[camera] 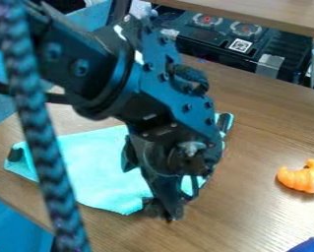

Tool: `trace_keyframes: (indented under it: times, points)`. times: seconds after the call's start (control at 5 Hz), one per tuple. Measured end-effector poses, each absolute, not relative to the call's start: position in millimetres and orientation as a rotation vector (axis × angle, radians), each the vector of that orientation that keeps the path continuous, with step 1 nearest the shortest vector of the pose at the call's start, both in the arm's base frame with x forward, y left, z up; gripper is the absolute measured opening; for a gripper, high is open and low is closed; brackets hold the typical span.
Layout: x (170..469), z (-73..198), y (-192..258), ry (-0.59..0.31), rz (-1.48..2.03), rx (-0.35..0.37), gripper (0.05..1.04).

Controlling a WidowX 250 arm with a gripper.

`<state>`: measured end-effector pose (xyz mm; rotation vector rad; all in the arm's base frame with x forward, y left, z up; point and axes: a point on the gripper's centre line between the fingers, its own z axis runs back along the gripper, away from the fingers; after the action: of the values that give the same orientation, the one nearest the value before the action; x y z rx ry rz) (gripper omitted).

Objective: Unfold the cloth from right to left

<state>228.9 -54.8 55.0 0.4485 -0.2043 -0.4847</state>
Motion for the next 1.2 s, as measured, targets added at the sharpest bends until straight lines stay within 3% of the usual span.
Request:
trace_keyframes:
  times: [1.2]
  points:
    - [232.2, 32.3, -50.5, -0.088, -0.502, 0.477, 1.000]
